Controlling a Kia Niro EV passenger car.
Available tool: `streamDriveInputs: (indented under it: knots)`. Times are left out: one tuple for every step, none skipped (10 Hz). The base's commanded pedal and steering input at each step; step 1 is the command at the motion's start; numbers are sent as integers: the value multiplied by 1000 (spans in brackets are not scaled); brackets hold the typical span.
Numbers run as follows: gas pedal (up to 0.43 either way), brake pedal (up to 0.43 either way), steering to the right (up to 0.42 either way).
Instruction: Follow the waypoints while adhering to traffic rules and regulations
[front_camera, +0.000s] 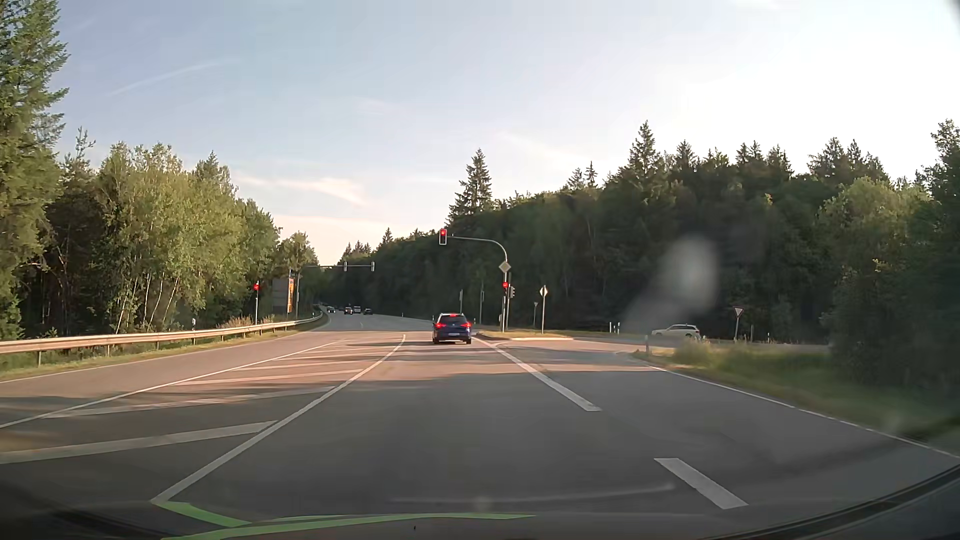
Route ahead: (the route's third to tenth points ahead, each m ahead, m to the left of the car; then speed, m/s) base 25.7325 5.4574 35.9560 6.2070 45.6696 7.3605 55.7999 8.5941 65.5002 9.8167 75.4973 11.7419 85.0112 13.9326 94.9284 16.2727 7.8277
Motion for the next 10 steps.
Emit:
streamDriveInputs:
  knots:
    - [0, 256, -14]
    - [0, 256, -14]
    - [0, 256, -14]
    - [0, 256, -13]
    - [0, 256, -11]
    - [0, 250, -11]
    - [0, 250, -11]
    - [0, 244, -11]
    - [0, 244, -11]
    - [0, 244, -11]
